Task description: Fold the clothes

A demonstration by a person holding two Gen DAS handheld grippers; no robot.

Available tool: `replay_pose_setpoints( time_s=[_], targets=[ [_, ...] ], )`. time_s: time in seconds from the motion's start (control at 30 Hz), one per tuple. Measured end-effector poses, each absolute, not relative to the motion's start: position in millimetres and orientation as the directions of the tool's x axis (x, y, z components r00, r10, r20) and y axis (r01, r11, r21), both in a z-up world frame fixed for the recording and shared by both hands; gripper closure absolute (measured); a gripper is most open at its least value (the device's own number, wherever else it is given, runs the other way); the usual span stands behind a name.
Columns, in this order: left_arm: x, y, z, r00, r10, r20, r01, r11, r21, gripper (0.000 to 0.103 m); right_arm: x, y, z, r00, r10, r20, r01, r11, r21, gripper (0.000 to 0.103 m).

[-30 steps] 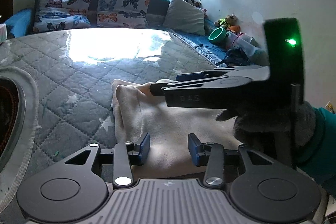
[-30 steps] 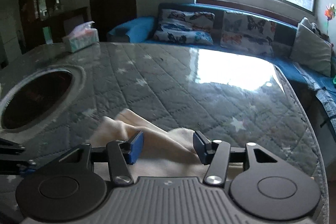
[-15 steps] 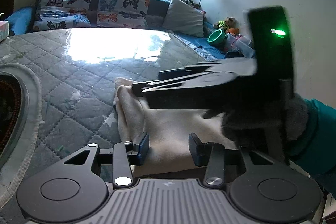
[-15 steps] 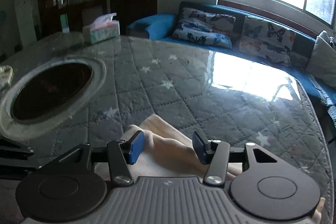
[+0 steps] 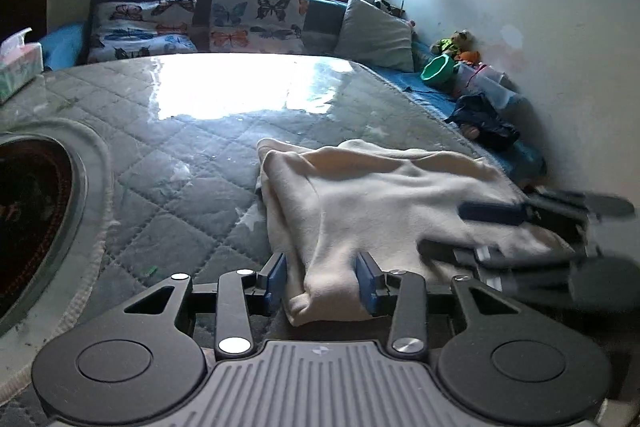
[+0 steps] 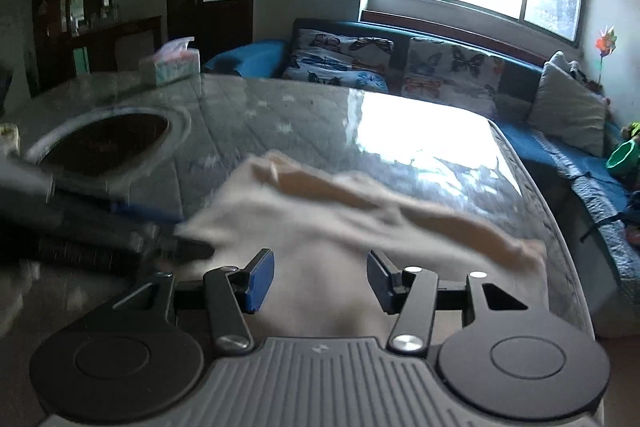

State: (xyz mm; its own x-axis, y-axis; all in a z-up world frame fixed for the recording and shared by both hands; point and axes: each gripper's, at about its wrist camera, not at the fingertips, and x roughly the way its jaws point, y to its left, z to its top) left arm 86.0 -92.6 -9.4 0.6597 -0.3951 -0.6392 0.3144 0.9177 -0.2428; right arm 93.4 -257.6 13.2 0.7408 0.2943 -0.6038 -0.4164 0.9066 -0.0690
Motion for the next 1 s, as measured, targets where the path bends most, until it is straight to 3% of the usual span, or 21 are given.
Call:
replay_pose_setpoints(
  time_s=[0.3, 1.0],
  targets=[
    [82.2, -96.6, -12.5, 0.68, -0.347, -0.646, 0.289, 0.936, -0.199, 0.059, 64.8, -302.2, 3.0, 0.789, 0.25, -0.561, -0.274, 0.961, 0.043, 0.05],
    [78.1, -101.4, -13.0, 0.699, -0.3, -0.649, 0.25, 0.953, -0.171, 0.058, 79.8, -344.0, 12.9, 0.809, 0.244, -0.534, -0.237, 0.968, 0.084, 0.049]
  ],
)
